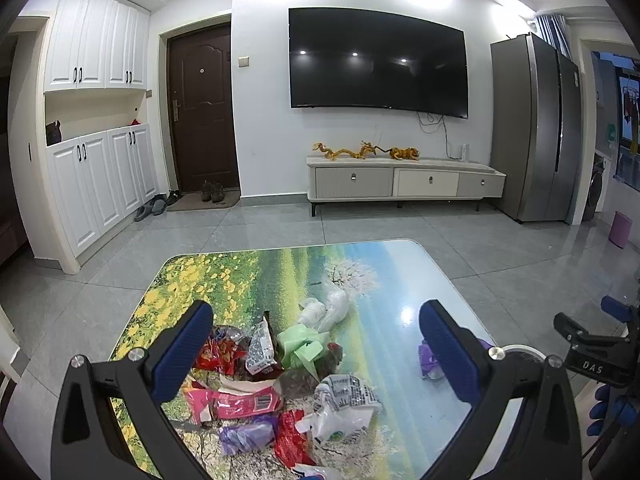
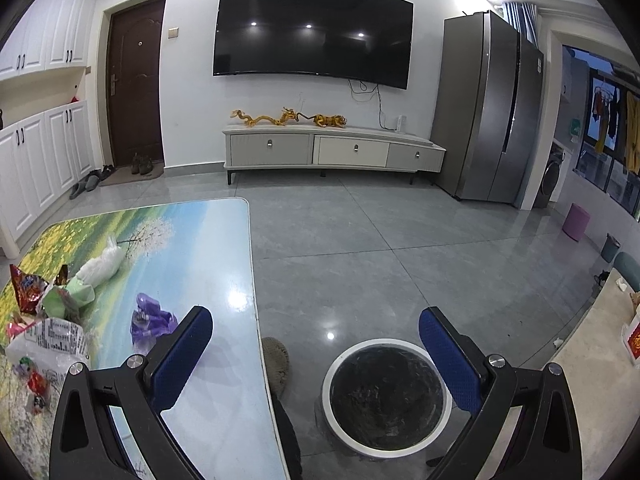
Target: Collect trash
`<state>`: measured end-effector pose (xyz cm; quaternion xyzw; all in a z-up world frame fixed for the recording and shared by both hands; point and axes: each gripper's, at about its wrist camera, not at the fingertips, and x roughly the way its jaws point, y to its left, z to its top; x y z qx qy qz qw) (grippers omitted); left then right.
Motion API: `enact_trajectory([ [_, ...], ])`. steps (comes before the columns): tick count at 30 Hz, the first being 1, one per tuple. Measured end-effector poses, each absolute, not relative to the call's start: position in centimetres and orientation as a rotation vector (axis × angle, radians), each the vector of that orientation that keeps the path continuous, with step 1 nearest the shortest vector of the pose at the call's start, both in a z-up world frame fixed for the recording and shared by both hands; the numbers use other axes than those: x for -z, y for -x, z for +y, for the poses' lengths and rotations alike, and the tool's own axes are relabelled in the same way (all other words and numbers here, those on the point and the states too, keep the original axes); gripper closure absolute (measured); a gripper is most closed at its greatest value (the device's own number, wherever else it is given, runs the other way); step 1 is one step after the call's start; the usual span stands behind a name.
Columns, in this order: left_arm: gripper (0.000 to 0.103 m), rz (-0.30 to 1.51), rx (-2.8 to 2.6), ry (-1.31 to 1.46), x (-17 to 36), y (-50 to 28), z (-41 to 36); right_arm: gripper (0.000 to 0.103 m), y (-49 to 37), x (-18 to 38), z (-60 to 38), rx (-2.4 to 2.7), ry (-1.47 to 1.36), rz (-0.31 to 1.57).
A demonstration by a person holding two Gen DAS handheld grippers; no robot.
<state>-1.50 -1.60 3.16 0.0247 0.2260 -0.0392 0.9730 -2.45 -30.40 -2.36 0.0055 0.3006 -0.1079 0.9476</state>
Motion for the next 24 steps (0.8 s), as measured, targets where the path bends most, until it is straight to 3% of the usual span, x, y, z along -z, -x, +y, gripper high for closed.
enact_trajectory([
  [24, 0.000, 0.420, 0.083, -0.026, -5.0, 4.3, -3.9, 0.000, 6.0, 0.8, -30.7, 0.182, 0.034, 0.566],
])
